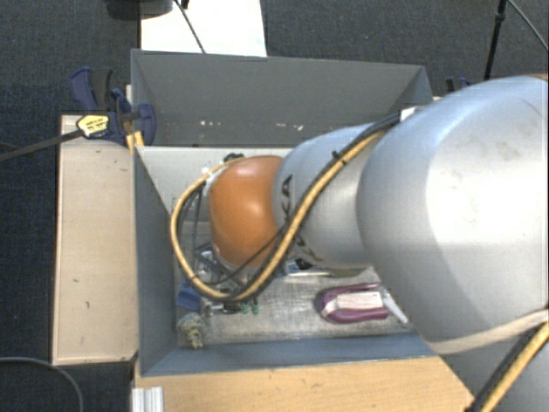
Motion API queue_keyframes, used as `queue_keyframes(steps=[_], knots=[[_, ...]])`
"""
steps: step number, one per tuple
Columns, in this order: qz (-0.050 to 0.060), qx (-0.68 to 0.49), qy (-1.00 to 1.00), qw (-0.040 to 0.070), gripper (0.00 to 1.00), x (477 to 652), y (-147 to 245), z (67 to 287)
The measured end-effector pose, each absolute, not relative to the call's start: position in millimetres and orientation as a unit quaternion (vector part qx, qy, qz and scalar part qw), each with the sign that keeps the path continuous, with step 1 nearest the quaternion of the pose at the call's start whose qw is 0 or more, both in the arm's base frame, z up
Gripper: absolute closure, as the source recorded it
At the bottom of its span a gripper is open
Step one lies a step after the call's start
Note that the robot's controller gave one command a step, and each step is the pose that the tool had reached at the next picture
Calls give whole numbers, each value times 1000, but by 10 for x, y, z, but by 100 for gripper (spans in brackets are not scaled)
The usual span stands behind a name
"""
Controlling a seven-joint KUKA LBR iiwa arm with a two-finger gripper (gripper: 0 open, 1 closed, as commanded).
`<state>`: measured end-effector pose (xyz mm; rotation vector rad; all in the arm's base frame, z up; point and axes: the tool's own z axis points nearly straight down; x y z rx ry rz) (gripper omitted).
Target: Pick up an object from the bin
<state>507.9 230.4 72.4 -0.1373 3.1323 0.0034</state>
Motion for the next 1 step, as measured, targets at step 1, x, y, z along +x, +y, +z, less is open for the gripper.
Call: queue_keyframes(steps=[1], knots=[[2,-54,999,5,100,5070,2471,2044]])
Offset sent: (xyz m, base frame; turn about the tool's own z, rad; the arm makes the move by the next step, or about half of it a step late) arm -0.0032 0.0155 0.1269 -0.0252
